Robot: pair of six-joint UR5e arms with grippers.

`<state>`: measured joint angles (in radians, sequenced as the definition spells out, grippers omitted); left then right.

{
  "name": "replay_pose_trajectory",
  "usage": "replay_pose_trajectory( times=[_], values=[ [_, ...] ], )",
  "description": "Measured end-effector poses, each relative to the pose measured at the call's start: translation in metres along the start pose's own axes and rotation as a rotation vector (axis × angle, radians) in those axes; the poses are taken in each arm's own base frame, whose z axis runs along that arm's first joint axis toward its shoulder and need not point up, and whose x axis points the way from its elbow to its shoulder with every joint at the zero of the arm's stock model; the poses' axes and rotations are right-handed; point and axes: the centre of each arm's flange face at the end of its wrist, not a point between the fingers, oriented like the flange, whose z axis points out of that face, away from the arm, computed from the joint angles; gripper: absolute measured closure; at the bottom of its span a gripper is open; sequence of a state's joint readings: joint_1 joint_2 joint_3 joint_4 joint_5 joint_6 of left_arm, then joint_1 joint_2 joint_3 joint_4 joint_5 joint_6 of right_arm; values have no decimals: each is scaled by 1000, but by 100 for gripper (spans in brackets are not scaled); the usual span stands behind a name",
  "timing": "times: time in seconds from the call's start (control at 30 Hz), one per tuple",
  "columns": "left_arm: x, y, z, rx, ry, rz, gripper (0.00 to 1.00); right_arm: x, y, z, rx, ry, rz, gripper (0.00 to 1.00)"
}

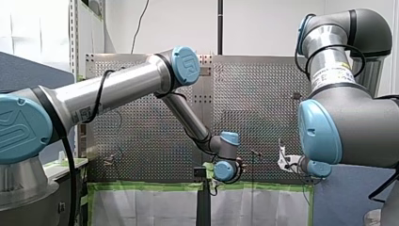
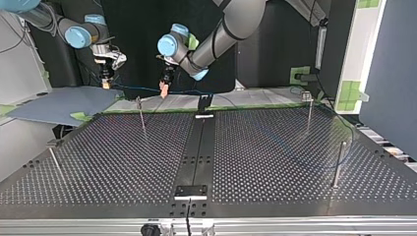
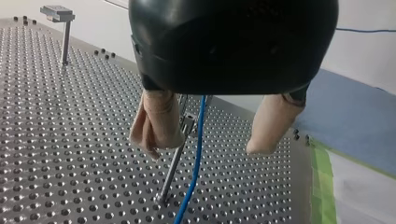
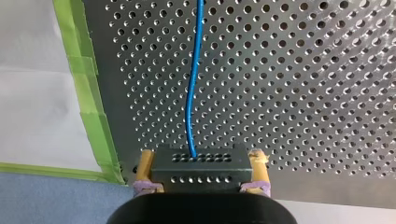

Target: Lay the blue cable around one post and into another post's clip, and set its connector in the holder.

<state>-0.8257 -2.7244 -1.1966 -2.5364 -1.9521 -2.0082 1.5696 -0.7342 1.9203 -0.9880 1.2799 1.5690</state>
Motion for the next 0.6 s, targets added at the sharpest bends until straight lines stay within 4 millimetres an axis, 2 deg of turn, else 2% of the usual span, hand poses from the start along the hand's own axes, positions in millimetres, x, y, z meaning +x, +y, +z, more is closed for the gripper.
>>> replay_pose_trajectory(
  times=[0.2,0.43,0.6],
  values=[
    [-5,10,6,-22,-8,-1,0,-1,1,-1,-11,-6,1,100],
    [-18,36,20,-76,-33,2,0,-5,3,-7,-22,-10,6,100],
    [-19,37,21,-82,-36,14,0,-6,5,-8,-28,-14,9,100]
  ],
)
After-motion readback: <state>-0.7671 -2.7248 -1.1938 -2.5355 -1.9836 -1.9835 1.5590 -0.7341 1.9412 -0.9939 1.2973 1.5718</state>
